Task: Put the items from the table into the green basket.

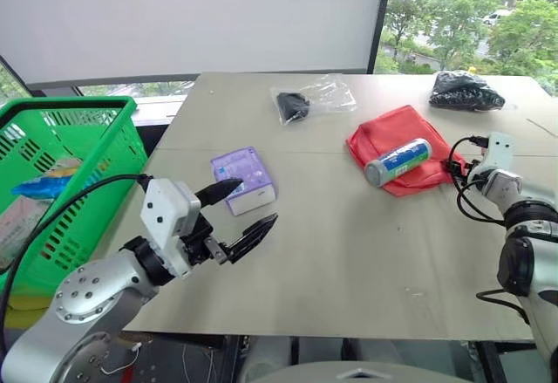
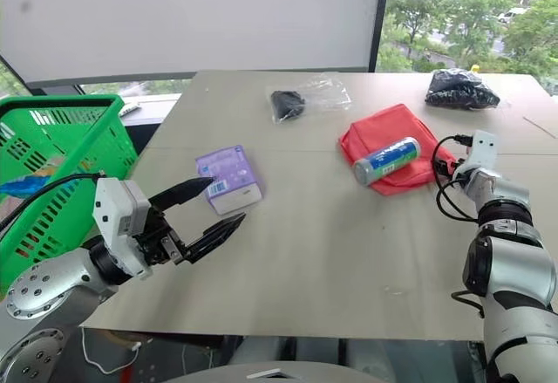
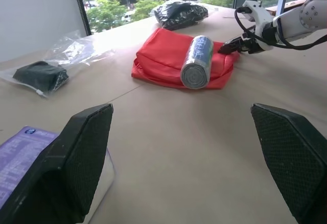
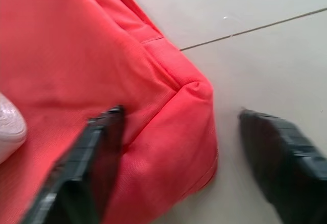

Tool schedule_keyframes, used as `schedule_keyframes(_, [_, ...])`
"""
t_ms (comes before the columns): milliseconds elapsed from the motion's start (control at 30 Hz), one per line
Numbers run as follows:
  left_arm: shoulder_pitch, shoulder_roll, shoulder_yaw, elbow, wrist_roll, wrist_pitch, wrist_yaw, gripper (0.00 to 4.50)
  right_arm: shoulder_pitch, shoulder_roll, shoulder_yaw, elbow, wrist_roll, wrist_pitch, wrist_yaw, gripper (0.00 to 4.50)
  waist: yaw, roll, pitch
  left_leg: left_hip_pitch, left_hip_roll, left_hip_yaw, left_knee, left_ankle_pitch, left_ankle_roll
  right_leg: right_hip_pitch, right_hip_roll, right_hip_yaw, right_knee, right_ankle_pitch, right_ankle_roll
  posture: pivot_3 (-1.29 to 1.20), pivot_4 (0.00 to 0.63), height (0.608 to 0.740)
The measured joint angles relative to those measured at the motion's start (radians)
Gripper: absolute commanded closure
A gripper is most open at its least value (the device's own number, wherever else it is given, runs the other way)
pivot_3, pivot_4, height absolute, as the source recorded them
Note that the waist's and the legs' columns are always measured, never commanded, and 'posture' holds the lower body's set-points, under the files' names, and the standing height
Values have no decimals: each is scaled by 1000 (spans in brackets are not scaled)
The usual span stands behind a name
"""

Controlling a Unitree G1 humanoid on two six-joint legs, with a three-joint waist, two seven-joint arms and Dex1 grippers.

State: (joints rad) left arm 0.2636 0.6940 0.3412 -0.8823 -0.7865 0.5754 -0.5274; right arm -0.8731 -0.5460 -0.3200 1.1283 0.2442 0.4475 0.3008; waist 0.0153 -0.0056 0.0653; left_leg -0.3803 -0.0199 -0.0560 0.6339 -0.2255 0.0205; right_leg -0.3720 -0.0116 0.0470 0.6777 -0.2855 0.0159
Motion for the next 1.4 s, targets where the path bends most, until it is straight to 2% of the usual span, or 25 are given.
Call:
schedule_keyframes(133, [1, -3, -4, 0, 7, -1, -1, 0, 1, 7, 38, -23, -27, -34, 42, 4117, -3, 0, 0, 0, 0, 1, 0, 0, 0, 0, 0, 1, 0, 0, 0, 121, 0, 740])
schedule_keyframes(167, [2, -3, -6, 0, 11, -1, -1, 0, 2, 10, 48, -31, -35, -50, 57, 4480, -3, 0, 0, 1, 0, 1, 0, 0, 0, 0, 0, 1, 0, 0, 0, 123, 0, 740])
schedule_keyframes(433, [10, -12, -11, 5, 36, -8, -11, 0, 37, 29, 122, -101, -90, -195, 133, 4480, -2, 1, 0, -1, 2, 2, 0, 0, 0, -2, 1, 2, 1, 0, 0, 116, 0, 740])
schedule_keyframes(733, [4, -18, -33, 27, 57, -15, -12, 0, 38, 50, 123, -159, -96, -408, 182, 4480, -2, 1, 0, -1, 2, 4, 0, 0, 0, -3, 2, 4, 1, 0, 1, 112, 0, 740])
schedule_keyframes(1133, [-36, -19, -68, 32, 76, -9, 1, 0, 19, 57, 94, -143, -93, -511, 108, 4480, -2, 1, 0, -1, 2, 5, -1, 0, 0, -3, 2, 5, 1, 0, 1, 103, 7, 740])
schedule_keyframes(1400, [-75, -34, -68, 32, 64, -1, 22, 0, -41, 55, 48, -125, -77, -661, 56, 4480, 0, 1, 1, -1, 3, 5, -1, 0, 0, -4, 2, 5, 1, 1, 1, 108, 10, 740])
